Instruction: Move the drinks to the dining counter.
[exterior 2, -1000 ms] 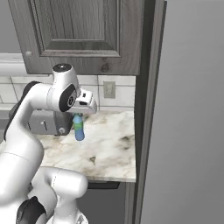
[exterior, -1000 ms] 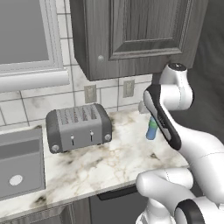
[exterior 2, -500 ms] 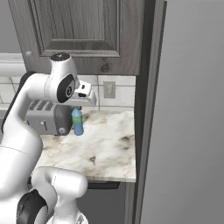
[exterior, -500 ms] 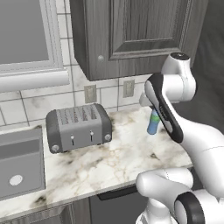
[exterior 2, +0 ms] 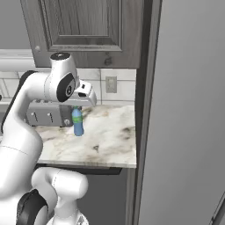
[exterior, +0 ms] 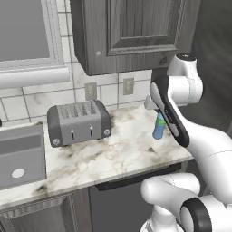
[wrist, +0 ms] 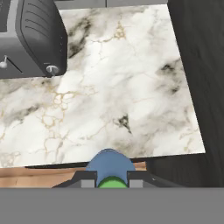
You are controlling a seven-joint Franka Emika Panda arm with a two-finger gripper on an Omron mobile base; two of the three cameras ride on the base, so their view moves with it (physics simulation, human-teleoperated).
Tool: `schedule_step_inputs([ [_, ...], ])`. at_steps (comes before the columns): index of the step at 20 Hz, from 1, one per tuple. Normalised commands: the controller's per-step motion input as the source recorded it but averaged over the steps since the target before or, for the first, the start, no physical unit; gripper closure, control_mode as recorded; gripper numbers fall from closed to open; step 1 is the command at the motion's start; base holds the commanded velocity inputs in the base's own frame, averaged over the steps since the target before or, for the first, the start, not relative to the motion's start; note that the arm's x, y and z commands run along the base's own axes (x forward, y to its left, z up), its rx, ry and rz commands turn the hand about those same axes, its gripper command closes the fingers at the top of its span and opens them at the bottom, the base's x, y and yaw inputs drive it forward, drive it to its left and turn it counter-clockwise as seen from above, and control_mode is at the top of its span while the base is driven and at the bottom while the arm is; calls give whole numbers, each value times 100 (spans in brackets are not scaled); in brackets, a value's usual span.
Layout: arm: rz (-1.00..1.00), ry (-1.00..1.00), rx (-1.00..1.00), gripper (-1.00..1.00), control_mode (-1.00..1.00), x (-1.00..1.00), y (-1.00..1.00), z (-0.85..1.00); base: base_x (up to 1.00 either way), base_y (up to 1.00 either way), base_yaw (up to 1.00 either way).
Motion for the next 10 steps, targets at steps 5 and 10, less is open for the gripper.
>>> schedule_step_inputs([
  [5, 0, 0, 0, 100, 100, 0, 0, 0, -91, 45, -13],
  [10, 0, 0, 0, 100, 100, 0, 0, 0, -81, 55, -29],
])
